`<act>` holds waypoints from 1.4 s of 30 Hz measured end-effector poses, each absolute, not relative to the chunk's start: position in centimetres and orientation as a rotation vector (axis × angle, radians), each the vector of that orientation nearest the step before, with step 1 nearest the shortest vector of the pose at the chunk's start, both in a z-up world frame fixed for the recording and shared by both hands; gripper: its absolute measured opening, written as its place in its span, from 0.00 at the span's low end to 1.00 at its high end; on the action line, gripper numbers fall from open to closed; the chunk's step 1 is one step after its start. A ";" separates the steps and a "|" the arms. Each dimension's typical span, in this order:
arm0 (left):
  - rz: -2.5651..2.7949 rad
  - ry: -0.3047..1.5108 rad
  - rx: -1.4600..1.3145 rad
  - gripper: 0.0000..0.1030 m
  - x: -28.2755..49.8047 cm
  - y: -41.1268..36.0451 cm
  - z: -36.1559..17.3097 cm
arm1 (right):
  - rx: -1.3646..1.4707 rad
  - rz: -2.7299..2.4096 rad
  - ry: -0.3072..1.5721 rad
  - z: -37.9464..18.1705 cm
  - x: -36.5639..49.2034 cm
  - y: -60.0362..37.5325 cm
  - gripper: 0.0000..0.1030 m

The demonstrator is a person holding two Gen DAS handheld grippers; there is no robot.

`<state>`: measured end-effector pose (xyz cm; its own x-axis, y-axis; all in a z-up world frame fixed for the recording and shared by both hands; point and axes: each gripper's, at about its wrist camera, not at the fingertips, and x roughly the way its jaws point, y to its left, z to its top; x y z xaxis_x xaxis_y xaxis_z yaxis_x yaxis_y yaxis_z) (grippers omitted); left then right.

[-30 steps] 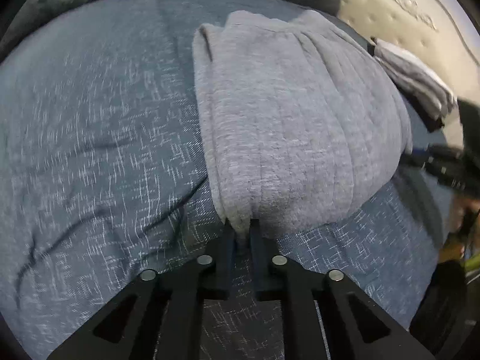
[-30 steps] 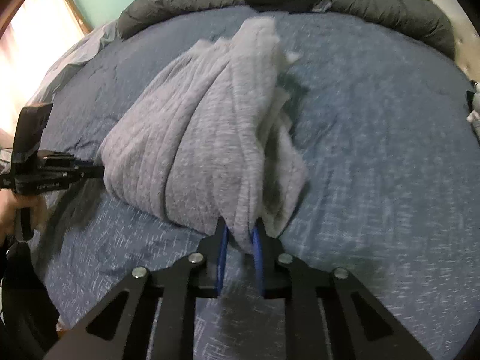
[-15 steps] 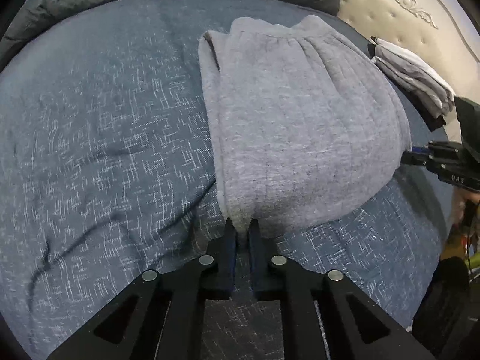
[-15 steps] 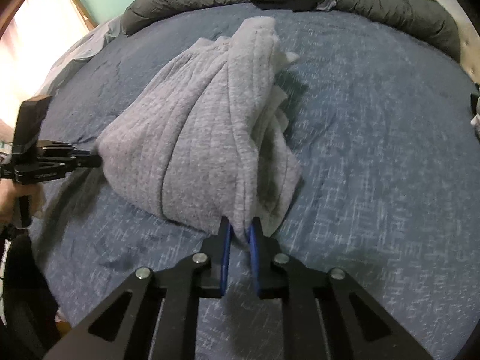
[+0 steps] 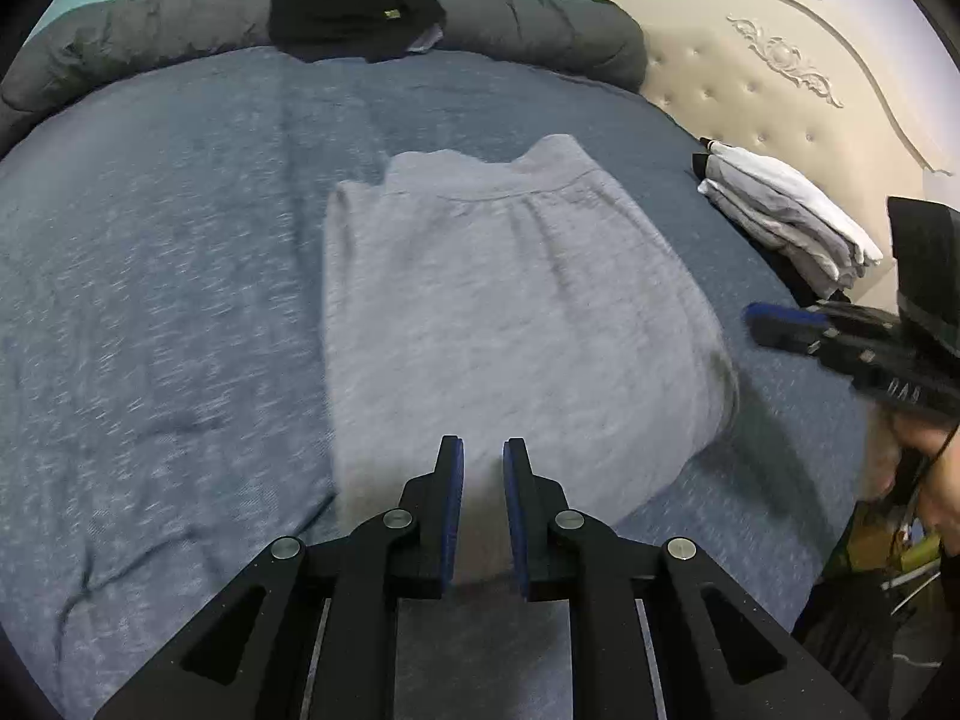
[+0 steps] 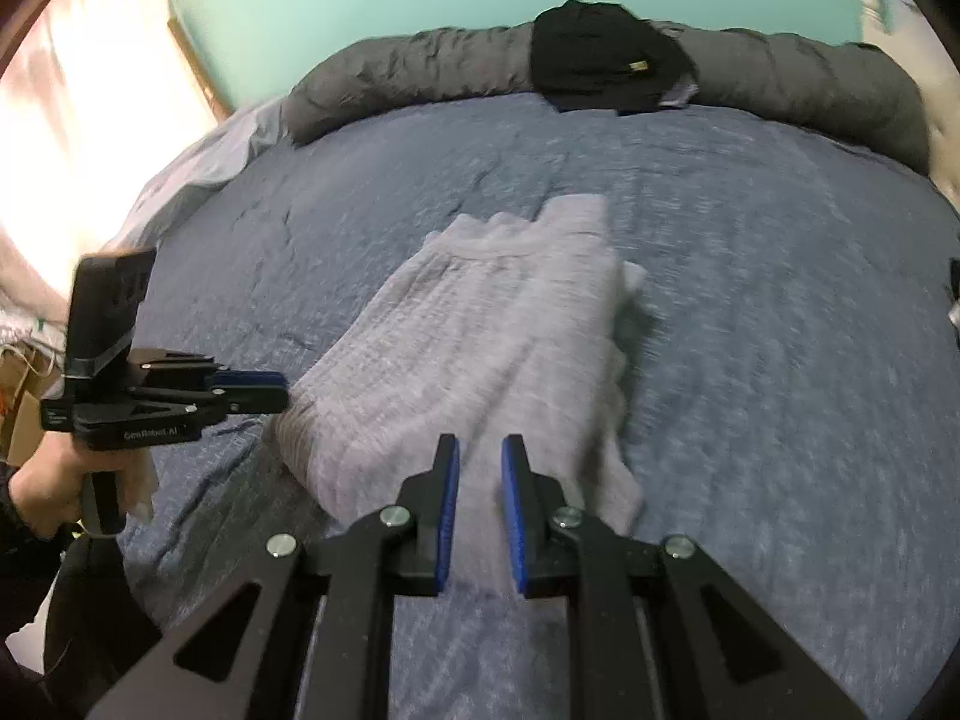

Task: Fold clothes

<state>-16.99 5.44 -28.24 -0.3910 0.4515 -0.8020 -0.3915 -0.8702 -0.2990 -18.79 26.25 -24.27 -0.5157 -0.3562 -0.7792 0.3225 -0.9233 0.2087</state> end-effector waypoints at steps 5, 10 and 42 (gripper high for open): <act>2.245 -0.022 -1.381 0.14 -19.6 7.7 -29.8 | 1.335 -2.469 -0.078 -26.6 -21.3 27.0 0.13; 2.232 -0.037 -1.434 0.14 -20.4 7.4 -31.7 | 1.414 -2.455 -0.083 -29.0 -22.3 27.4 0.10; 2.179 -0.333 -1.570 0.62 -19.6 0.0 -32.8 | 1.578 -2.391 -0.489 -30.1 -18.6 31.9 0.83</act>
